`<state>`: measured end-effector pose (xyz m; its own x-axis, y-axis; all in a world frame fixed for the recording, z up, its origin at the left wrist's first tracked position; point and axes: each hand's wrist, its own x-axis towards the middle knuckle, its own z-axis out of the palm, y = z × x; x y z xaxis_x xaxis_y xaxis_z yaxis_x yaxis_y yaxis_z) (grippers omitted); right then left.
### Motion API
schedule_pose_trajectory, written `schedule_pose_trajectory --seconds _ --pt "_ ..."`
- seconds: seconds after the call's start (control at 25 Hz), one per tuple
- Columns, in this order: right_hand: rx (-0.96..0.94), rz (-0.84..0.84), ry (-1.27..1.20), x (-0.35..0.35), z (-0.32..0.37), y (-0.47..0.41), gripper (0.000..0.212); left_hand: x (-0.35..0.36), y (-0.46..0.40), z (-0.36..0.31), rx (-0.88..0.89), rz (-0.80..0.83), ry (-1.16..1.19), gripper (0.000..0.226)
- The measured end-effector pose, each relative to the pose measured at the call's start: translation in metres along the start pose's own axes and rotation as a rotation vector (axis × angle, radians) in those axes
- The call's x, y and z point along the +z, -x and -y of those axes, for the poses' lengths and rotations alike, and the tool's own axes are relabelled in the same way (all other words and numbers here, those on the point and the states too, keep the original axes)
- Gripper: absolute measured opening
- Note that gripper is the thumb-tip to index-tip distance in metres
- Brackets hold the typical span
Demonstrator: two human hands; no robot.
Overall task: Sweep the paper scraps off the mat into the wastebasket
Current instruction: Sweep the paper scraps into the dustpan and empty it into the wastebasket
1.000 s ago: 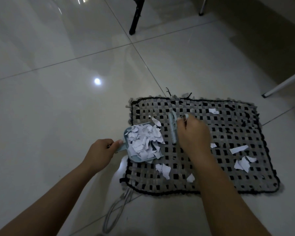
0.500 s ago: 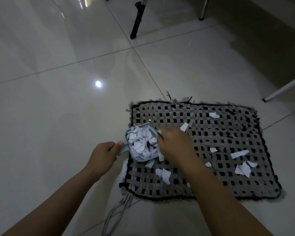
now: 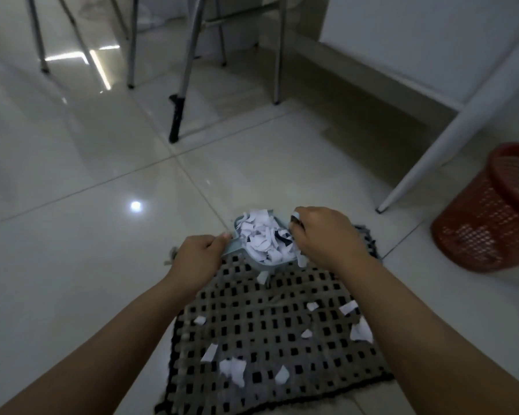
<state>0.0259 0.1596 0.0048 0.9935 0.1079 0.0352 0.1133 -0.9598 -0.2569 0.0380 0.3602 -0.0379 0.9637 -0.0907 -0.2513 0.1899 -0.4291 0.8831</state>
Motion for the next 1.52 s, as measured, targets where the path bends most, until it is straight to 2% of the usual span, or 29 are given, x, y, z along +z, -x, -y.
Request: schedule_pose_trajectory --seconds 0.24,0.48,0.6,0.76,0.88,0.92,1.12,1.2,1.36,1.52 --pt "0.205 -0.150 0.068 -0.100 -0.117 -0.001 0.022 0.104 -0.037 -0.123 0.131 0.111 -0.009 0.047" --pt "0.469 -0.349 0.149 -0.199 -0.269 0.039 0.025 0.257 -0.041 -0.252 0.239 0.213 0.067 0.044" --pt "0.579 -0.453 0.143 -0.218 -0.344 0.065 0.024 0.340 -0.044 -0.301 0.352 0.215 -0.050 0.046" --pt "0.693 -0.518 0.122 -0.189 -0.409 0.097 0.027 0.421 -0.052 -0.328 0.441 0.301 -0.338 0.043" --pt "0.706 -0.507 0.148 -0.158 -0.428 0.113 0.025 0.446 -0.053 -0.320 0.556 0.313 -0.644 0.025" --pt "0.709 -0.511 0.155 -0.153 -0.429 0.115 0.025 0.449 -0.052 -0.318 0.572 0.295 -0.723 0.025" --pt "0.767 -0.637 0.061 -0.152 -0.414 0.124 0.022 0.455 -0.047 -0.316 0.576 0.254 -0.887 0.023" --pt "0.770 -0.694 0.024 -0.151 -0.404 0.125 0.022 0.453 -0.043 -0.317 0.598 0.237 -0.873 0.024" --pt "0.825 -0.646 0.052 -0.136 -0.390 0.118 0.026 0.434 -0.031 -0.317 0.575 0.257 -0.720 0.032" --pt "0.805 -0.941 0.076 -0.144 -0.366 0.121 0.024 0.387 -0.034 -0.315 0.618 0.145 -0.576 0.041"
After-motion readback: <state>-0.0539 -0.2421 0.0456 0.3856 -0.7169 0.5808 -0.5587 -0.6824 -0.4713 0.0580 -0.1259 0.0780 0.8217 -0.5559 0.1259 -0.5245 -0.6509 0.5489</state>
